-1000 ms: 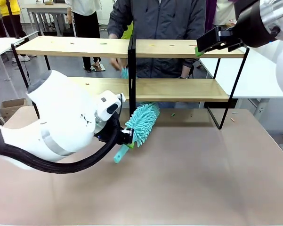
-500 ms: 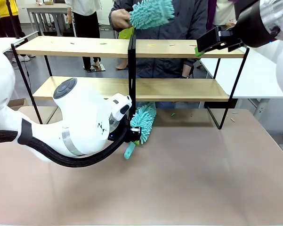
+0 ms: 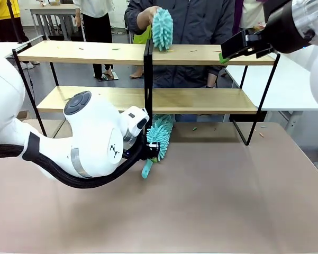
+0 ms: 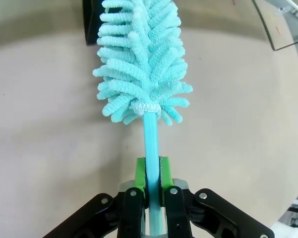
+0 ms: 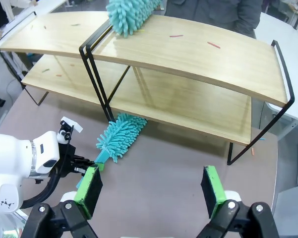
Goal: Clean the shelves.
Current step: Clean a randomly selected level of the Shelf with the Duster.
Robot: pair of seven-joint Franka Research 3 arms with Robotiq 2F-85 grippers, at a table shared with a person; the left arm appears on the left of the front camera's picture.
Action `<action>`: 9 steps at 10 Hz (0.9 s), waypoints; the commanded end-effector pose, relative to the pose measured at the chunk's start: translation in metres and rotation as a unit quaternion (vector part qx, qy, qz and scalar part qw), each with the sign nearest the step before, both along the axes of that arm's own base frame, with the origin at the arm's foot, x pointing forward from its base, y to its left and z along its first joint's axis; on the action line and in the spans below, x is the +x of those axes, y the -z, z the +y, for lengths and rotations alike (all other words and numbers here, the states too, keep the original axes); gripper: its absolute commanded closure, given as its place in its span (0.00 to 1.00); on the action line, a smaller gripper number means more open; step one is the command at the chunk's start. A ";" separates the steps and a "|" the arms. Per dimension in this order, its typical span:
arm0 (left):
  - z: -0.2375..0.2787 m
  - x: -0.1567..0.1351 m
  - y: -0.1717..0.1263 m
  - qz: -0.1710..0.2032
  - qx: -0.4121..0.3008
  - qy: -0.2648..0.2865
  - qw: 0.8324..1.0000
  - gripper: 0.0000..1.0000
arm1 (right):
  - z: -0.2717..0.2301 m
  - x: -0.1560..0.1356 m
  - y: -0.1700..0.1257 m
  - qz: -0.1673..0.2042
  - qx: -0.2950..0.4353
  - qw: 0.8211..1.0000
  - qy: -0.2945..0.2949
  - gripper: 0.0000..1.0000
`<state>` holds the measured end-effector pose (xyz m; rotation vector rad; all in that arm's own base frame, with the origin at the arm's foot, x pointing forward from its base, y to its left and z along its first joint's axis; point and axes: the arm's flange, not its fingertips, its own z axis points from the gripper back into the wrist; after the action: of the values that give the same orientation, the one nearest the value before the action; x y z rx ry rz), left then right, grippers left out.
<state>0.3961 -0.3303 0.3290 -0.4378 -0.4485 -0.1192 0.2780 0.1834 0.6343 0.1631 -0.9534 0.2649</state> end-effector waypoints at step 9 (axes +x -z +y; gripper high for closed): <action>-0.103 0.039 -0.005 -0.014 0.020 0.082 0.996 0.87 | 0.000 0.001 0.000 0.001 0.002 1.000 -0.001 0.00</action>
<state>0.4300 -0.4124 0.3282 -0.4535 -0.4384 -0.2408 0.2780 0.1834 0.6343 0.1631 -0.9533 0.2649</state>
